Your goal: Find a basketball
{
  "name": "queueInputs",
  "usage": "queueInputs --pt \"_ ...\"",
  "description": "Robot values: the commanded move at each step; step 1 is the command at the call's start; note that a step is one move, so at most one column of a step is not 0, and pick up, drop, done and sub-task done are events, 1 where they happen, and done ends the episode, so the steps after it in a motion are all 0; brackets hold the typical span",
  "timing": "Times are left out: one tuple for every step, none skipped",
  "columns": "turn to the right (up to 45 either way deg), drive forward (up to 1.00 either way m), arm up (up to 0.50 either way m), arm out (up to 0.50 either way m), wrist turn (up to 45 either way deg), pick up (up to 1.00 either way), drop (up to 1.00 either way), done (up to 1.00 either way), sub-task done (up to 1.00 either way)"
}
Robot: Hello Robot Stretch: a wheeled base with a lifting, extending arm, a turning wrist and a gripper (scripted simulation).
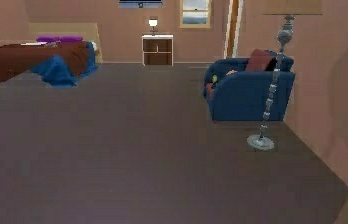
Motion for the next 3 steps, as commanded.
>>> queueInputs --pt "0.0 1.0 0.0 0.0 0.0 0.0 0.0 0.0 0.0" --pt "0.0 1.0 0.0 0.0 0.0 0.0 0.0 0.0 0.0" --pt "9.0 0.0 0.0 0.0 0.0 0.0 0.0 0.0 0.0"
